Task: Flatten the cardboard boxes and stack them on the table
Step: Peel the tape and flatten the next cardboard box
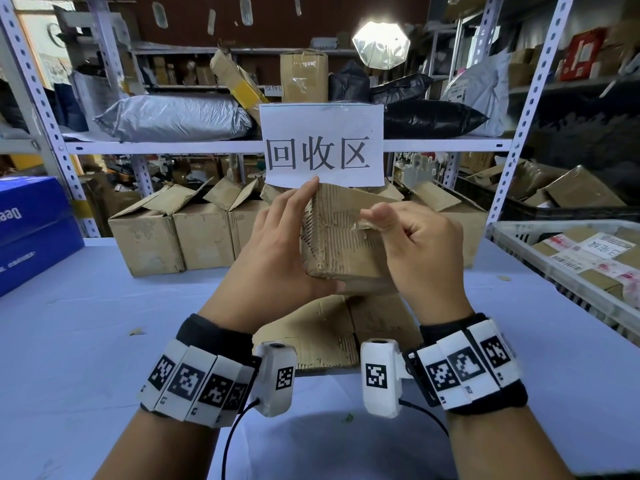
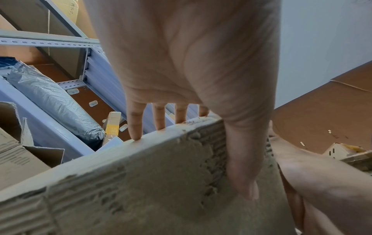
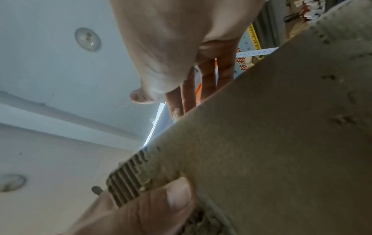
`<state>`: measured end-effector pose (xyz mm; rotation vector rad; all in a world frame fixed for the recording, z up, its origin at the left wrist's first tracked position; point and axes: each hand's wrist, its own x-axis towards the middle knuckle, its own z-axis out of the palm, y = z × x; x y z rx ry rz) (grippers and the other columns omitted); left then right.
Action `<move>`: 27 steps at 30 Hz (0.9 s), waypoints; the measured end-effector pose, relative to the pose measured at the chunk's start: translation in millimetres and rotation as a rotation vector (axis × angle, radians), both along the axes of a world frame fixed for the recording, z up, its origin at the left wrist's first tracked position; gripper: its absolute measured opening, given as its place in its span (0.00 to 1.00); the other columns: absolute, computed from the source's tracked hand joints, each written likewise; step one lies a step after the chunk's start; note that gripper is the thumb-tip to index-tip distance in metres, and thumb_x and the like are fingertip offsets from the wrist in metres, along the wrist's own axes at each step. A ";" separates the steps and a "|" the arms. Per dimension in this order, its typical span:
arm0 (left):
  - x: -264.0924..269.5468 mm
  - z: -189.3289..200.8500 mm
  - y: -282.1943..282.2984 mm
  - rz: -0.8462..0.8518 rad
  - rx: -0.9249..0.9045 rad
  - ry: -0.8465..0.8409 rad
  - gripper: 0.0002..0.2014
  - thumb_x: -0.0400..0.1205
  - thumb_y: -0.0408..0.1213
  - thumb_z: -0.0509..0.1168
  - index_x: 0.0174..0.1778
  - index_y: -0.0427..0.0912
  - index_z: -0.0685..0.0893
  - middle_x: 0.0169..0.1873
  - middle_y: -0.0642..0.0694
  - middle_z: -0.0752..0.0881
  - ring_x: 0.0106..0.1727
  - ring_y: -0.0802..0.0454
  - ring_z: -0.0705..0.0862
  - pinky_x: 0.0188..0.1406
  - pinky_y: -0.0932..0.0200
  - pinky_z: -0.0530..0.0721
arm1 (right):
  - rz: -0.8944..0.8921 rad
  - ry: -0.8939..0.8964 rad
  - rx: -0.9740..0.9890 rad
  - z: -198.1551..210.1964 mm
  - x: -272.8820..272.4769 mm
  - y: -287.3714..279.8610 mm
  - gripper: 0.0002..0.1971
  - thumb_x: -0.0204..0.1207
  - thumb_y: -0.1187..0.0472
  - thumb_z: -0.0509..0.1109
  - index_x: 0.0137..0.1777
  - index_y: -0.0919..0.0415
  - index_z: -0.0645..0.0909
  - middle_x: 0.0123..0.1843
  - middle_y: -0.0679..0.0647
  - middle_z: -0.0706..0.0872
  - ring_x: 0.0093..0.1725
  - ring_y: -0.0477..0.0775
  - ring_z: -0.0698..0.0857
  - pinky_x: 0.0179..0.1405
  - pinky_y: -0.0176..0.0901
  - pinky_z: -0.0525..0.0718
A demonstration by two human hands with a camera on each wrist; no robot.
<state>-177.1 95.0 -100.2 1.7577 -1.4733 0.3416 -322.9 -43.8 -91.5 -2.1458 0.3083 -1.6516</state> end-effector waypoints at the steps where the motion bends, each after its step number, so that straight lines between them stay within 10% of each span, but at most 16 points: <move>1: 0.4 -0.2 0.3 0.004 -0.002 0.008 0.64 0.60 0.63 0.82 0.88 0.63 0.49 0.82 0.63 0.61 0.80 0.60 0.59 0.76 0.52 0.63 | 0.007 0.019 0.006 -0.7 -0.6 -1.3 0.27 0.77 0.32 0.64 0.43 0.54 0.93 0.46 0.44 0.93 0.48 0.43 0.89 0.48 0.52 0.88; 6: 1.5 0.7 1.8 0.018 0.001 0.056 0.65 0.58 0.65 0.80 0.89 0.61 0.50 0.81 0.67 0.60 0.78 0.69 0.56 0.76 0.55 0.61 | -0.070 0.106 -0.021 -4.5 -0.2 -7.1 0.16 0.70 0.41 0.79 0.54 0.47 0.91 0.49 0.34 0.87 0.52 0.35 0.83 0.53 0.27 0.80; 13: -1.5 0.6 3.1 0.010 -0.002 0.024 0.64 0.61 0.64 0.81 0.89 0.61 0.50 0.82 0.63 0.61 0.79 0.65 0.58 0.76 0.54 0.62 | -0.097 -0.023 0.033 -7.5 2.8 -4.8 0.04 0.76 0.56 0.79 0.49 0.51 0.93 0.41 0.33 0.89 0.41 0.38 0.88 0.44 0.43 0.89; 19: 0.6 -0.1 3.4 0.002 -0.001 0.034 0.63 0.61 0.64 0.81 0.88 0.63 0.50 0.81 0.65 0.61 0.79 0.65 0.58 0.75 0.54 0.62 | -0.014 -0.050 0.238 -9.6 3.1 -4.3 0.13 0.78 0.51 0.77 0.60 0.40 0.80 0.39 0.36 0.91 0.41 0.40 0.88 0.52 0.51 0.89; 27: 1.5 -0.6 4.5 0.003 -0.002 0.039 0.64 0.60 0.65 0.80 0.88 0.63 0.50 0.80 0.67 0.61 0.77 0.68 0.57 0.74 0.57 0.61 | -0.084 0.022 0.244 -5.3 0.3 -8.3 0.07 0.83 0.51 0.70 0.43 0.42 0.86 0.40 0.39 0.91 0.45 0.44 0.88 0.48 0.55 0.88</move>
